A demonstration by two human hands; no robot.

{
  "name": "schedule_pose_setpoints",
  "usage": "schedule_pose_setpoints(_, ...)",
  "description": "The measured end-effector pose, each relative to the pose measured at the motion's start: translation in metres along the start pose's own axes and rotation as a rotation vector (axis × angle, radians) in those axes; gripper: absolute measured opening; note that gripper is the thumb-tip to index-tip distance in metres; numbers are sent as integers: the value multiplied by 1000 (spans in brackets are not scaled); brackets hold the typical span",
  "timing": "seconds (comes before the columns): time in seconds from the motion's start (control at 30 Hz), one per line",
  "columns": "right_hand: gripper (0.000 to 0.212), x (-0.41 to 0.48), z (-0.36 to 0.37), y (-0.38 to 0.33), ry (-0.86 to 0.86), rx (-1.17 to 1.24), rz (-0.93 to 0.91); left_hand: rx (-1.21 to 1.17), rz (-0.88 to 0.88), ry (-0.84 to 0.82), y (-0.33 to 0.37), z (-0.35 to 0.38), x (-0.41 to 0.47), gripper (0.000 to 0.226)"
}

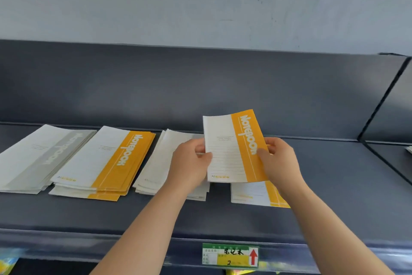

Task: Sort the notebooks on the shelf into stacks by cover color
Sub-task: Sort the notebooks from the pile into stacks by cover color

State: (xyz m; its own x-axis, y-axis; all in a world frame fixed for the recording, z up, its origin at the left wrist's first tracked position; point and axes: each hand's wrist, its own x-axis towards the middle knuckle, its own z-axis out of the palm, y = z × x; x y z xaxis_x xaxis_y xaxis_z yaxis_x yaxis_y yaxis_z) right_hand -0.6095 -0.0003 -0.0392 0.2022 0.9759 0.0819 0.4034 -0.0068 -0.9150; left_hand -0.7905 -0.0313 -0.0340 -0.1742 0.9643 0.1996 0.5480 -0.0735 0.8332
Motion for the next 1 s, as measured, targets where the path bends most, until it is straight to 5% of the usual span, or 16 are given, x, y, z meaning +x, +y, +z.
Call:
schedule_pose_setpoints(0.47, 25, 8, -40, 71, -35, -585, -16, 216, 29, -149, 0, 73, -9, 27)
schedule_pose_setpoints(0.77, 33, -4, -51, 58, -44, -543, -42, 347, 104, -104, 14, 66, -14, 33)
schedule_pose_setpoints(1.0, 45, -32, -84, 42, 109, -657, -120, 445, 267, -119, 53, 56, -24, 42)
